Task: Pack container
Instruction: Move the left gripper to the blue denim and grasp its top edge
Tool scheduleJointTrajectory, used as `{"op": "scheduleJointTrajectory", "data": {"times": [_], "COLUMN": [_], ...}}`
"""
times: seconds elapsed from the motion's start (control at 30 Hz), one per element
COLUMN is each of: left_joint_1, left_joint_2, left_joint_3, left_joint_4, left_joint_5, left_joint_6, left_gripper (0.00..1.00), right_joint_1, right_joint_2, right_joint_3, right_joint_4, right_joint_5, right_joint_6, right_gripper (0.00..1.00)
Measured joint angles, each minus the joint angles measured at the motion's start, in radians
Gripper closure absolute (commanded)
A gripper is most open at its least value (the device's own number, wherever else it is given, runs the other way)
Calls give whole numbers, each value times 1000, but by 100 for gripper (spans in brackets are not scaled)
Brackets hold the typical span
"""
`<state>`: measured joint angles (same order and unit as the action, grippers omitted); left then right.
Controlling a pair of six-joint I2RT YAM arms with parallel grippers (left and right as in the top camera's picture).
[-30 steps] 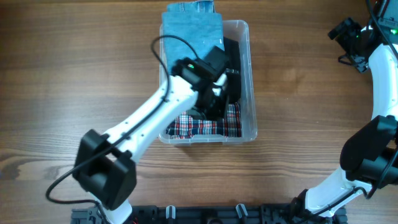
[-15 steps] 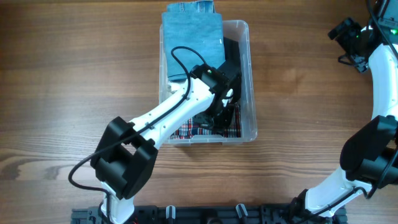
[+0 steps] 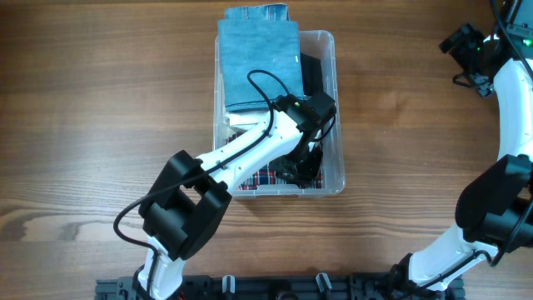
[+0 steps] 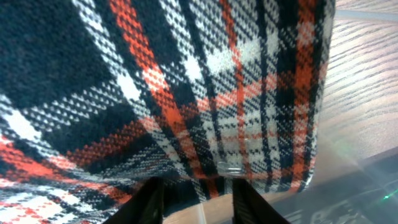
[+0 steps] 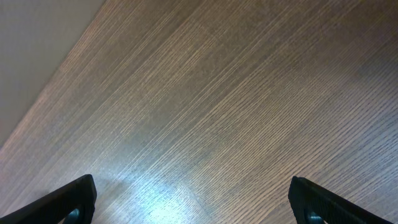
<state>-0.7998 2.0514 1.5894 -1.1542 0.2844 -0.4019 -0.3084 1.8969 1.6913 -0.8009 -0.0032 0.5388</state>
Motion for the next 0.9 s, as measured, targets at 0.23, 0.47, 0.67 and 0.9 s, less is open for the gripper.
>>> {"op": "scheduleJointTrajectory", "data": {"times": [0.23,0.47,0.67,0.9], "left_joint_1": [31,150,229,337], "left_joint_2": [-19,-197,-223,-222], "left_joint_3": [62,154,160,160], "left_joint_4": [-10,92,246,360], "left_joint_5": [-53,-135,-234,-347], "left_joint_6": [1,4,4,-5], "left_gripper": [27,0,0,0], "right_joint_1": [0,0,0,0], "right_joint_2": [0,0,0,0], "right_joint_3": [0,0,0,0], "right_joint_4": [0,0,0,0], "right_joint_5": [0,0,0,0], "right_joint_6": [0,0,0,0], "right_gripper": [0,0,0,0]}}
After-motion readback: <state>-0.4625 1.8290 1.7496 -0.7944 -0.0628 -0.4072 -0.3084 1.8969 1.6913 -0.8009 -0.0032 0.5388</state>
